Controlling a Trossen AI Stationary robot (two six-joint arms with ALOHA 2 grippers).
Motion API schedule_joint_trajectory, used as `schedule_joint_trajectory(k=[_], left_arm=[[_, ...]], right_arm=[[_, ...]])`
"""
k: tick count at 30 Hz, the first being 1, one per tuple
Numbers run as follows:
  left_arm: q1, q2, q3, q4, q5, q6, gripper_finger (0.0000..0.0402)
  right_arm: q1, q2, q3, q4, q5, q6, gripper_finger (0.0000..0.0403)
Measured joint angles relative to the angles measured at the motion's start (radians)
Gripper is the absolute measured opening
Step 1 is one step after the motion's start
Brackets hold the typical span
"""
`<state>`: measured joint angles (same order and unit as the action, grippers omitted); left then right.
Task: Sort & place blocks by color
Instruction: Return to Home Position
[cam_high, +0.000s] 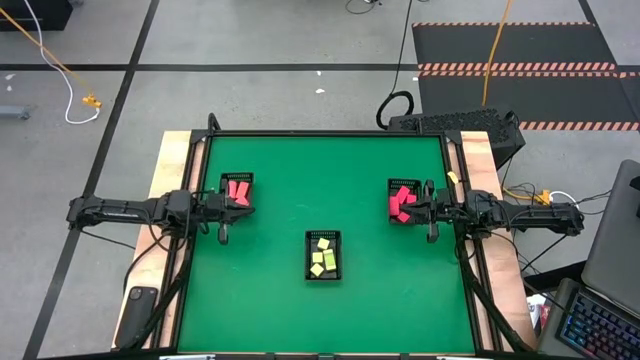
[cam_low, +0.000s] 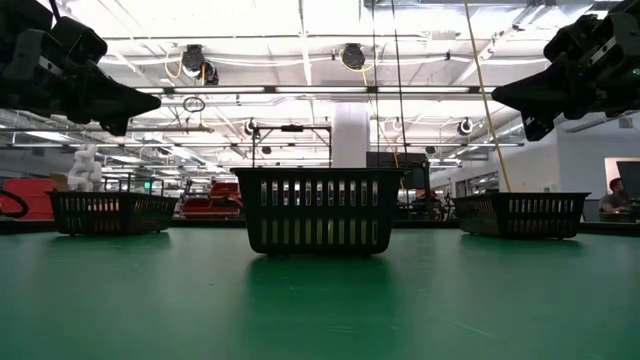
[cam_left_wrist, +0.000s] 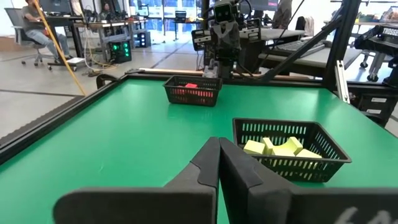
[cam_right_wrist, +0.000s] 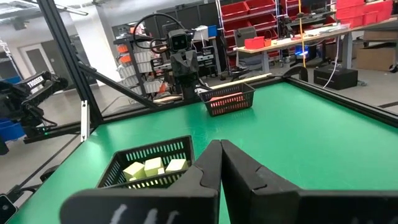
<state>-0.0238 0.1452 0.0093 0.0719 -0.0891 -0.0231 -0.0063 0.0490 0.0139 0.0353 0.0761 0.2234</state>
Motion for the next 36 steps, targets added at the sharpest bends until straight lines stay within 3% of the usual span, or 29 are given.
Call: schedule_joint_trajectory(k=[36], left_arm=[[0.000,0.000,0.000,0.000,0.001,0.000,0.0026]], right_arm=[[0.000,0.000,0.000,0.000,0.000,0.000,0.0000]])
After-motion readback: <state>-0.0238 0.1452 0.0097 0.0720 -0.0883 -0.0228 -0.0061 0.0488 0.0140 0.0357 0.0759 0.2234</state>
